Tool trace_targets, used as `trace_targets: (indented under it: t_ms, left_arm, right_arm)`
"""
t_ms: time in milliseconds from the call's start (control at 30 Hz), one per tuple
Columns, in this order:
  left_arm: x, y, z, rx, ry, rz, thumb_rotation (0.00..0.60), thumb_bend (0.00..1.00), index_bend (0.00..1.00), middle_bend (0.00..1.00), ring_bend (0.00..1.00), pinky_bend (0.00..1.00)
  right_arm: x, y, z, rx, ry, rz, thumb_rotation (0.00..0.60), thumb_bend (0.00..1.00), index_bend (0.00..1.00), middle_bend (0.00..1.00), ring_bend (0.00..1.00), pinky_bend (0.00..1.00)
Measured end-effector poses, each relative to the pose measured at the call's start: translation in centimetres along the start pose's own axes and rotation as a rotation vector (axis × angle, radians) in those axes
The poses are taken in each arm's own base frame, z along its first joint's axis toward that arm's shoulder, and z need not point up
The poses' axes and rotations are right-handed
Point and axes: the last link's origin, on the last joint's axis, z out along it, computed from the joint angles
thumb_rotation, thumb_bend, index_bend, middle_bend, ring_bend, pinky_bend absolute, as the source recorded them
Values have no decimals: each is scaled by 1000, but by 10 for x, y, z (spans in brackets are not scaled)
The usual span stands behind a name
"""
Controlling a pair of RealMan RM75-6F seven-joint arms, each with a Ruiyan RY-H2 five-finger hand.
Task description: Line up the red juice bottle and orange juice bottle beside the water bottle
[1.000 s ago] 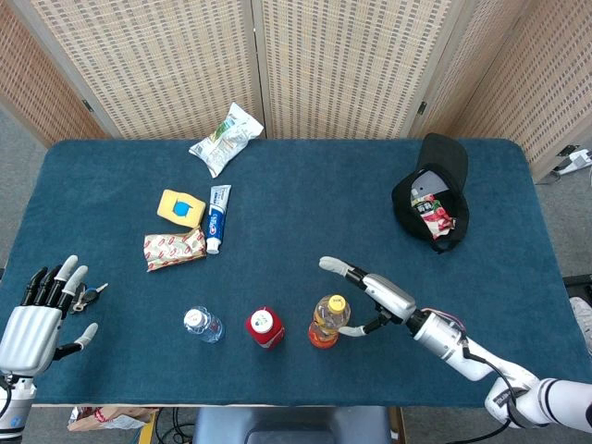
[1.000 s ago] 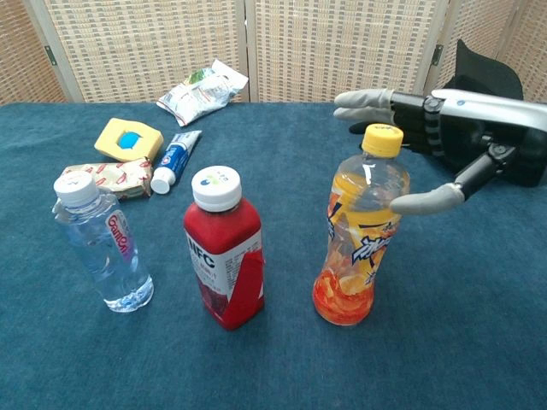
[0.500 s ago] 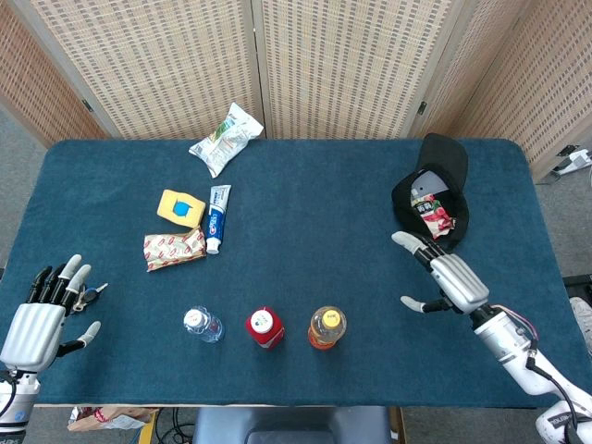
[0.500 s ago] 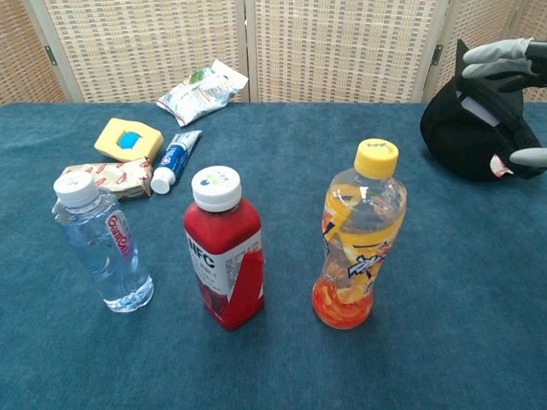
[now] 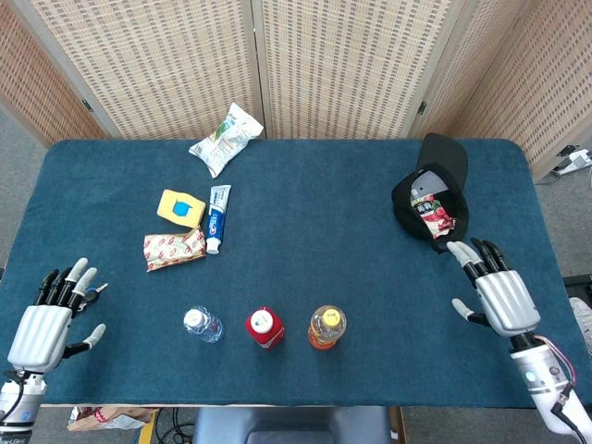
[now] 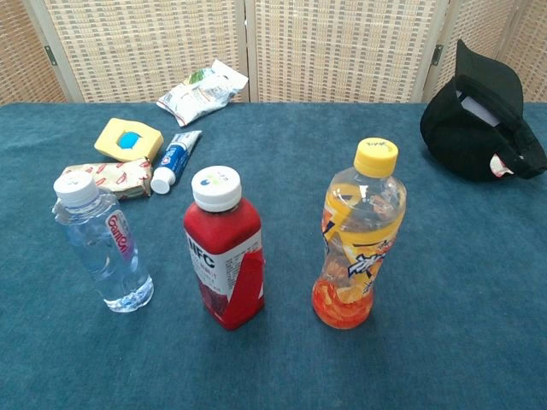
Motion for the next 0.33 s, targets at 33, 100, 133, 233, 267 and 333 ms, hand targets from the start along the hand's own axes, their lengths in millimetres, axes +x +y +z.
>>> trace_targets:
  t_ms: [33,100,133,233,267,333]
  left_arm:
    - [-1,1,0,-2,-2,-2,600,219,0,0,0,0]
    - [-3,3,0,-5,-6,-5,600,219,0,0,0,0]
    - [-4,3,0,-6,-8,-5,600,219,0,0,0,0]
    - [-5,5,0,-9,-14,-6,600,219,0,0,0,0]
    - [-6,6,0,-11,-14,-8,600,219,0,0,0,0]
    - [-6,7,0,-14,-14,-11,600,219,0,0,0,0]
  right_arm:
    - [-2,1,-6,-18,3,8,600,277,0,129,4,75]
    - [-4,1,-15,-39,6,19,600,277,0,129,4,76]
    - [-4,2,-19,-50,9,21,600,278,0,129,4,76]
    - [-6,2,-29,-71,16,19,600,277,0,129,4,76]
    - [-6,2,-32,-77,18,20,600,277,0,129,4,76]
    - [-7,3,-37,-90,20,27,600,277,0,129,4,76]
